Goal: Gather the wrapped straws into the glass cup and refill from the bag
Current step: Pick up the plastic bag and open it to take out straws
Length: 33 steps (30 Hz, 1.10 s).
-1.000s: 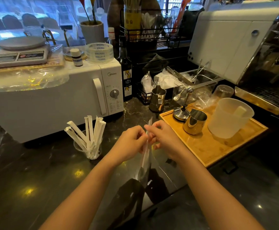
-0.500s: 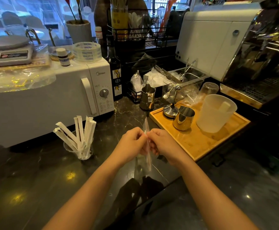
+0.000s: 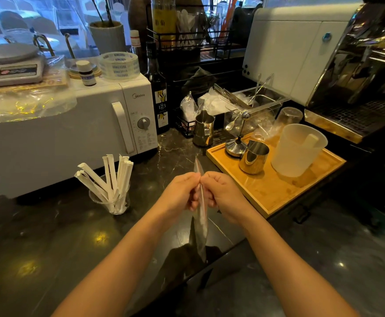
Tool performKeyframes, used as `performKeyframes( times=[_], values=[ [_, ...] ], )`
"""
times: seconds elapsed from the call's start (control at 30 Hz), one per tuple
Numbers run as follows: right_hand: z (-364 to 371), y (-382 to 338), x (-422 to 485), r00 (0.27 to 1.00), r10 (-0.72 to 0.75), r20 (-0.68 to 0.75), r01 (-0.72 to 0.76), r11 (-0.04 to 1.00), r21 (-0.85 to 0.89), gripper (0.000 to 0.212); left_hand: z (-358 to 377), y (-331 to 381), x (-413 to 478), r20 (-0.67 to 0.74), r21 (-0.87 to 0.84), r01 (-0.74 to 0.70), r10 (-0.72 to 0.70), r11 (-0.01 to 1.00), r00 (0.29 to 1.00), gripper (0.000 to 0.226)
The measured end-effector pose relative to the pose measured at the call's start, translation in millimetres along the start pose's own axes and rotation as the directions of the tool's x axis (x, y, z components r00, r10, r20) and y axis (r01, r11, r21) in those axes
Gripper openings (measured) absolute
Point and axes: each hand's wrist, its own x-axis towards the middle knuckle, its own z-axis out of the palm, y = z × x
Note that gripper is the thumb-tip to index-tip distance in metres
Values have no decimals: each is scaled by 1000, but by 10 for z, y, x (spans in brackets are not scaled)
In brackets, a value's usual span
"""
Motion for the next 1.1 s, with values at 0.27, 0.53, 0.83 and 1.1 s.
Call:
performKeyframes(
  times=[0.27,0.53,0.83,1.1],
  values=[
    [58,-6,38,999,-46,-16,48,982,181,32,-28,-25,4,4,-147,-76,78,986,997,36],
    [84,65,133,998,-18,-60,40,920,389,41,-147,-25,59,-7,-172,-32,31,985,1000,28],
    [-279,-86,202,997,-41,-67,47,995,83,39,-600,282,-15,51,204,15,-26,979,998,26],
    [-526,-248,130,998,-36,42,54,832,-553,34,-790,457,77,54,539,-1,-33,842,998,28]
  ],
)
